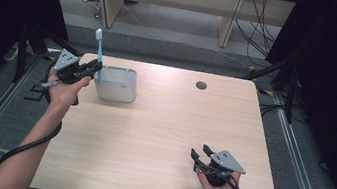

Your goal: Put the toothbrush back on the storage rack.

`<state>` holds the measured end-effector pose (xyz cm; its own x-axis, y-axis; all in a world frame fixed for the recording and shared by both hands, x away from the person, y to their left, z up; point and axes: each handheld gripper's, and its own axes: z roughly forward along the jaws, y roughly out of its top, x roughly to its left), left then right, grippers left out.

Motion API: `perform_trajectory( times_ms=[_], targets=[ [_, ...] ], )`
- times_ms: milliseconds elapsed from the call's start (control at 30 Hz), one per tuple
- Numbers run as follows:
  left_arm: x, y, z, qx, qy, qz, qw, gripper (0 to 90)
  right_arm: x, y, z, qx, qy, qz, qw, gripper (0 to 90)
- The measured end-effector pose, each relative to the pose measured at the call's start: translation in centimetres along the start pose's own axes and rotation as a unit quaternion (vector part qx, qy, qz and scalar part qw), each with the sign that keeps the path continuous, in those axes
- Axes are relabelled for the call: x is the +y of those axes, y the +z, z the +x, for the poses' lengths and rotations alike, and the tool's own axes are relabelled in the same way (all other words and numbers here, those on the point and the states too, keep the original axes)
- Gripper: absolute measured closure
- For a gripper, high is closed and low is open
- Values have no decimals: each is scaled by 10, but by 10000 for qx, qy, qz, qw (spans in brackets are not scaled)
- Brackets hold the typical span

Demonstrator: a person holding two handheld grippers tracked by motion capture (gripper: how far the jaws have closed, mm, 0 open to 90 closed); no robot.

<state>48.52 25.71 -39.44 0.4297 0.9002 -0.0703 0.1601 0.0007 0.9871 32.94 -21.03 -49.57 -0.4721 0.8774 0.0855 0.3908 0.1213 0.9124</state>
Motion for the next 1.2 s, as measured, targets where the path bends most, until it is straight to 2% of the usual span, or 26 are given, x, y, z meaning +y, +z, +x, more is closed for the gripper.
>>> perform_trajectory(
  times_ms=[233,267,367,433,467,667,733,800,833,867,900,933,1000,1100,1133,1167,1200],
  targets=[
    [4,2,3,28,-12,-120,9999,784,0,0,0,0,-20,0,10000,507],
    [4,3,3,36,-8,-117,9999,784,-1,1,-1,-23,-89,-27,10000,507],
    [6,5,3,59,13,-141,9999,783,0,0,0,-7,-18,9,10000,507],
    [7,5,4,63,37,-128,9999,784,0,1,-2,-18,-119,-19,9999,507],
    [7,6,4,59,37,-142,9999,783,-1,0,0,-2,-15,-1,10000,507],
    [11,9,5,82,41,-195,9998,783,0,0,0,-1,-14,6,10000,507],
    [12,11,6,99,53,-189,9998,783,0,1,-3,-25,-159,-40,9999,507],
    [13,12,7,127,46,-178,9997,784,0,0,0,0,-10,4,10000,507],
    [13,13,8,137,42,-169,9998,784,0,1,-2,-17,-113,-24,9999,507],
    [13,14,8,147,52,-160,9998,783,0,0,0,1,-8,2,10000,507],
    [13,14,9,155,52,-151,9998,784,-1,0,0,1,-13,3,10000,507],
    [12,15,9,159,38,-150,9998,783,0,1,-2,-21,-118,-20,9999,507],
    [11,17,10,183,45,-117,9998,783,-1,2,-1,1,-43,-71,10000,507],
    [9,20,12,215,21,-93,9997,783,-1,3,-3,1,-191,-93,9998,507],
    [9,21,13,219,6,-83,9997,783,-1,2,-1,-3,-70,-53,10000,507],
    [8,21,14,231,9,-74,9997,784,-1,1,-1,-19,-68,-2,10000,507],
    [7,22,15,240,7,-62,9997,784,-1,1,-3,-28,-160,-40,9999,507]
  ],
)
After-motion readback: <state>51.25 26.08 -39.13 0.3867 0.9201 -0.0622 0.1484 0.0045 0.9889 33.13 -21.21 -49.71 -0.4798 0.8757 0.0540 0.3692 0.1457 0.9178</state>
